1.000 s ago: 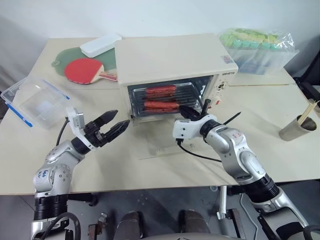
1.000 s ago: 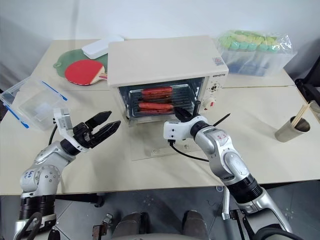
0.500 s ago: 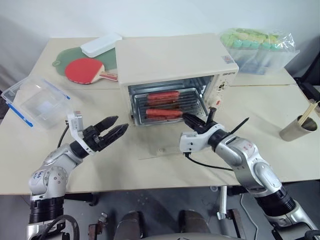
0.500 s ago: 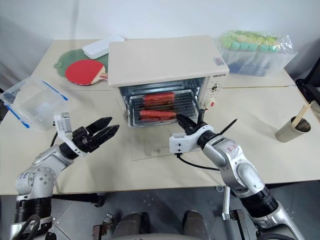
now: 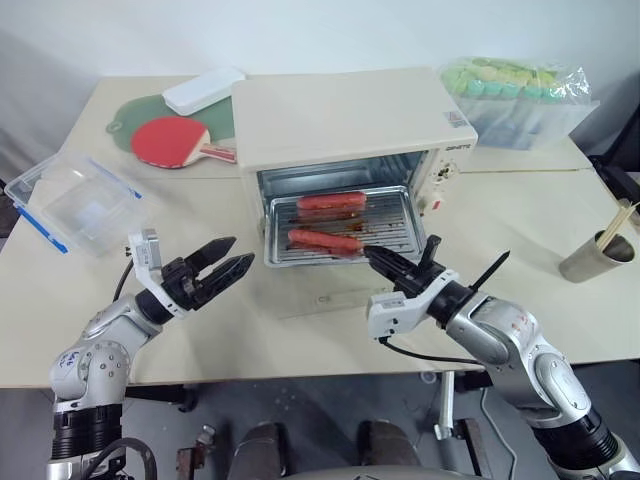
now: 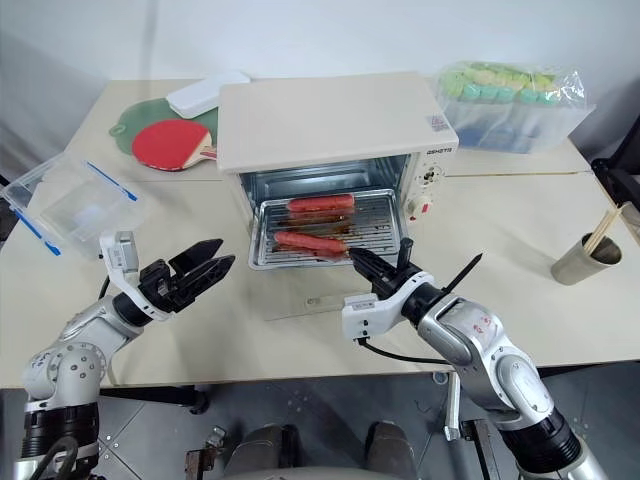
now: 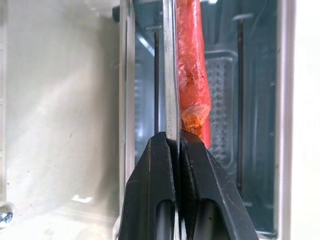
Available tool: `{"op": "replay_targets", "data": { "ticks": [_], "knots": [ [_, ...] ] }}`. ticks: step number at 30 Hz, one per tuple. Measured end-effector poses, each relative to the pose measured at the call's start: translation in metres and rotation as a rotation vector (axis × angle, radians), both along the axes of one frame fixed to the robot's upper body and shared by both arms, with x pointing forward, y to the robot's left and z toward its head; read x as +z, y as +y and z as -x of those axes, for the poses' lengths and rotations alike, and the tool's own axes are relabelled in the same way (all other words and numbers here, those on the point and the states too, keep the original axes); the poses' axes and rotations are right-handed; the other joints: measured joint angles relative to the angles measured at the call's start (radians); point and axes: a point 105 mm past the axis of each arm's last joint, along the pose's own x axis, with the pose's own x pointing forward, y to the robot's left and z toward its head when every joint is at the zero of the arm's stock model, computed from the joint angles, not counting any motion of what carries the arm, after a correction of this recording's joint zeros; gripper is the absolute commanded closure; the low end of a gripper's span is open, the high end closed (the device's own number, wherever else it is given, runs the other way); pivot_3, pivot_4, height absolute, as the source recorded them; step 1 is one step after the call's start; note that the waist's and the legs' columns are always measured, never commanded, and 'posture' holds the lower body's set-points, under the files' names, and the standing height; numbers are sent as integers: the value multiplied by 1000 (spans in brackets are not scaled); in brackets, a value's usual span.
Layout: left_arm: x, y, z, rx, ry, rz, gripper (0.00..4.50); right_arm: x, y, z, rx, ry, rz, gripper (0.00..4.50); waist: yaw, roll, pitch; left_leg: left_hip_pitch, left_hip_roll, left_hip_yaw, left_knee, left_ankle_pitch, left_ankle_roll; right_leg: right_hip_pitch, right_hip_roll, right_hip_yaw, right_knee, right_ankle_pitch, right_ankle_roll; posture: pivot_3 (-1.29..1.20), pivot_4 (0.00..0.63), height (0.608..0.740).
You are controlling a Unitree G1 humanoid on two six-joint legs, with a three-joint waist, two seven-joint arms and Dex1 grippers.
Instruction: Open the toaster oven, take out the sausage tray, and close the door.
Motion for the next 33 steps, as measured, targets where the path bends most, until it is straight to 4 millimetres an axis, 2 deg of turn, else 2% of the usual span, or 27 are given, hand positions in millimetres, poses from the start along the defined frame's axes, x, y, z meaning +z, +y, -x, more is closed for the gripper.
{"op": "replay_targets", "data": {
  "ticks": [14, 24, 30, 33],
  "knots": [
    [6, -3, 2, -20, -16, -6, 0, 7, -5, 21, 116, -39, -54, 4486, 0, 0, 0, 1, 0, 0, 0, 0, 0, 1, 0, 1, 0, 0, 0, 0, 150, 740],
    [12, -22, 4, -84, 98, 104, 0, 2, 0, 38, 199, -18, -33, 4486, 4, 0, 0, 1, 0, -1, 2, 0, 0, 2, 0, 1, 0, 0, 0, 0, 150, 740],
    [14, -36, 2, -153, 232, 128, 0, -1, 2, 45, 214, -4, -21, 4486, 10, 0, 0, 1, 0, -6, 3, 0, 0, 3, 0, 1, 1, 0, 0, 0, 150, 740],
    [6, -42, 4, -213, 375, 105, 0, -2, 2, 46, 212, 5, -18, 4486, 17, 0, 0, 2, 0, -8, 3, 0, 0, 3, 0, 3, 1, 0, 0, 0, 150, 740]
  ]
}}
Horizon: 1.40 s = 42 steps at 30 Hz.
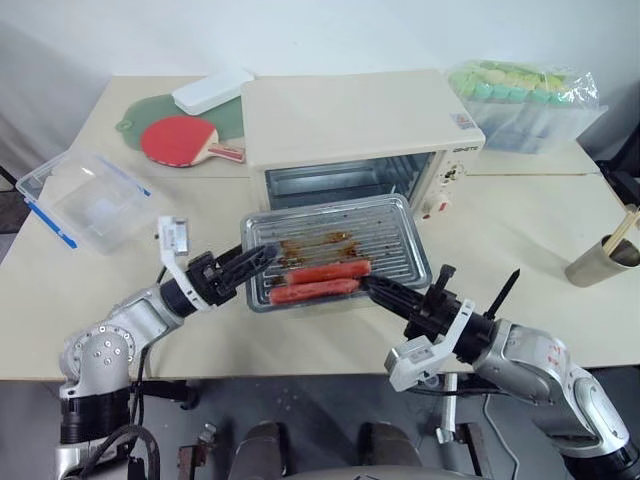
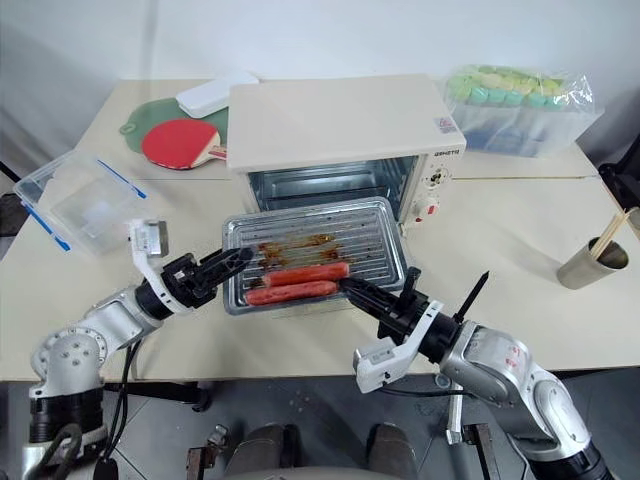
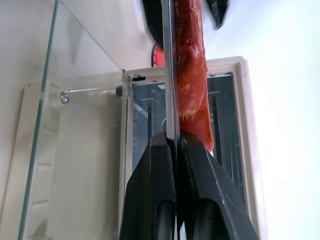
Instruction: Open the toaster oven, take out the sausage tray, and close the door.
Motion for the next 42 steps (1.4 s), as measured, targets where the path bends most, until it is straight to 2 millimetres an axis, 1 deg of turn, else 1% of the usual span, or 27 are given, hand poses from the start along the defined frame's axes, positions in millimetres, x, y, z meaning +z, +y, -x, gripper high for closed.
{"op": "replay_targets", "data": {
  "ticks": [4, 7, 13, 16, 21, 24, 29, 30, 35, 38, 41, 42],
  "knots": [
    [-4, -3, 1, -57, 110, 20, 0, -2, -1, 2, -1, 11, 3, 4486, 7, 0, 0, 0, 0, 0, 0, 0, 0, 0, 0, 0, 0, 0, 0, 0, 150, 740],
    [-4, -5, 3, -81, 153, 32, 0, -3, -1, 3, -1, 16, 5, 4486, 8, 0, 0, 0, 0, 0, 1, 0, 0, 0, 0, 0, 0, 0, 0, 0, 150, 740],
    [-5, 2, 1, -82, 232, 69, 0, -2, -1, 3, 6, 22, 5, 4486, 8, 0, 0, 0, 0, 0, 1, 0, 0, 0, 0, 0, 1, 0, 0, 0, 150, 740],
    [-5, 5, -1, -71, 260, 94, 587, 0, -4, 3, -1, 16, 2, 4500, 8, 0, 0, 0, 0, 0, 1, 0, 0, 0, 0, 0, 1, 0, 0, 0, 150, 740],
    [-4, 5, 0, -83, 277, 124, 2126, 1, -6, 3, -2, 16, 6, 4500, 9, 0, 0, 0, 0, 0, 1, 0, 0, 0, 0, 0, 1, 0, 0, 0, 150, 740],
    [-2, 4, 1, -91, 280, 131, 2817, 0, -5, 3, 0, 21, 12, 4500, 9, 0, 0, 0, 0, 0, 1, 0, 0, 0, 0, 0, 1, 0, 0, 0, 150, 740],
    [-3, 3, 3, -102, 300, 108, 4324, -4, -6, 4, 14, 54, 36, 4500, 9, 0, 0, 0, 0, 0, 1, 0, 0, 0, 0, 1, 1, 0, 0, 0, 150, 740],
    [-5, 3, 3, -101, 312, 98, 4452, -5, -6, 4, 17, 64, 45, 4500, 9, 0, 0, 0, 0, 0, 1, 0, 0, 0, 0, 1, 1, 0, 0, 0, 150, 740],
    [-7, 4, 6, -107, 340, 52, 4452, -10, -5, 6, 38, 132, 31, 4500, 9, 0, 0, 0, 0, 0, 1, 0, 0, 0, 0, 1, 1, 0, 0, 0, 150, 740],
    [-15, 6, 9, -107, 379, 2, 4452, -20, -4, 7, 53, 216, 18, 4500, 9, 0, 0, 0, 0, 0, 1, 0, 0, 0, 0, 1, 1, 0, 0, 0, 150, 740],
    [-20, 6, 11, -114, 419, -14, 4452, -23, -5, 9, 69, 257, 27, 4500, 10, 0, 0, 0, 0, 0, 1, 0, 0, 1, 0, 1, 1, 0, 0, 0, 150, 740],
    [-22, 6, 12, -115, 426, -19, 4486, -24, -5, 9, 74, 266, 32, 4214, 10, 0, 0, 0, 0, -1, 1, 0, 0, 1, 0, 1, 0, 0, 0, 0, 150, 740]
  ]
}}
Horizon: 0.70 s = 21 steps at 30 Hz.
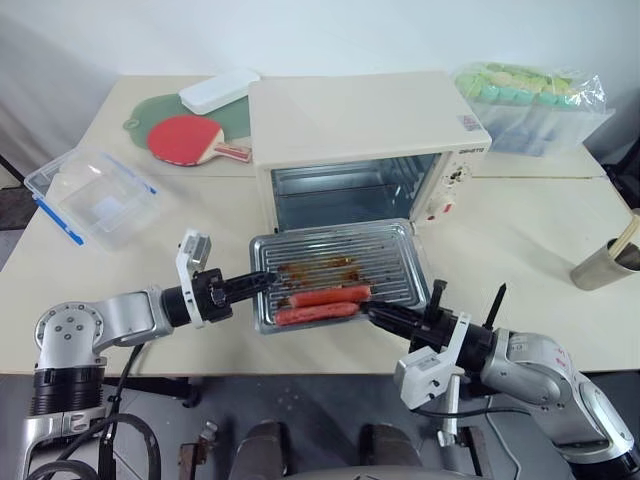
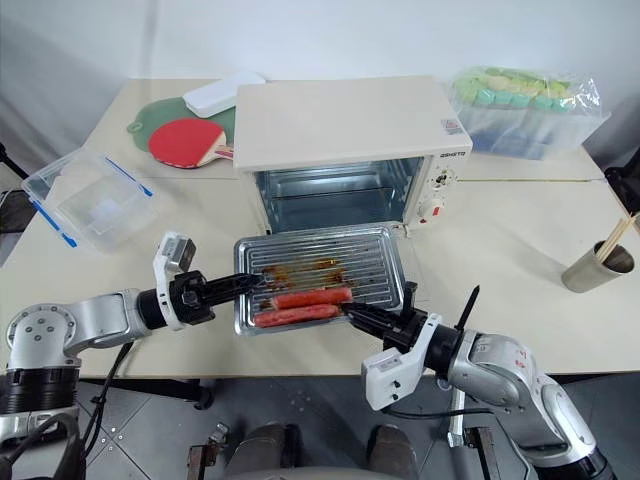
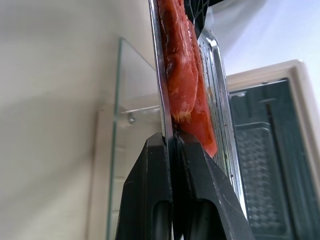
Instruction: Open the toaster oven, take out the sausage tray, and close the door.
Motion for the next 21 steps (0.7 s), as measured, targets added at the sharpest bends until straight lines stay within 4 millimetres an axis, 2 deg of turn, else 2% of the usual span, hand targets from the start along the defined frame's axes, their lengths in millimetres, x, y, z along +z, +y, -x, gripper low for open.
{"op": "replay_targets", "data": {
  "ticks": [4, 9, 13, 18, 21],
  "knots": [
    [-5, 0, 2, -11, 28, -31, 4500, -8, -7, 1, 24, 156, 31, 3061, 0, 0, 0, 0, 0, 0, 0, 0, 0, 1, 0, 0, 0, 0, 0, 0, 150, 740],
    [-9, 1, 1, -3, 49, -46, 4500, -4, -20, -5, 55, 210, 90, 1382, 1, 0, 0, 1, 0, 0, 0, 0, 0, 1, 0, 0, -1, 0, 0, 0, 150, 740],
    [-11, 2, 1, 1, 61, -54, 4500, -4, -27, 1, 93, 294, 117, 78, 1, 0, 0, 1, 0, 0, 0, 0, 0, 1, 0, 0, -1, 0, 0, 0, 150, 740],
    [-10, 3, 1, 7, 84, -15, 4500, -6, -37, 7, 102, 472, 134, 32, 1, 0, 0, 1, 0, -1, 1, 0, 0, 2, 0, 0, 0, 0, 0, 0, 150, 740],
    [-15, 9, 4, 27, 119, -3, 4500, 3, -50, 4, 45, 593, 119, 32, 1, 0, 0, 1, 0, -1, 1, 0, 0, 2, 0, 0, -1, 0, 0, 0, 150, 740]
  ]
}}
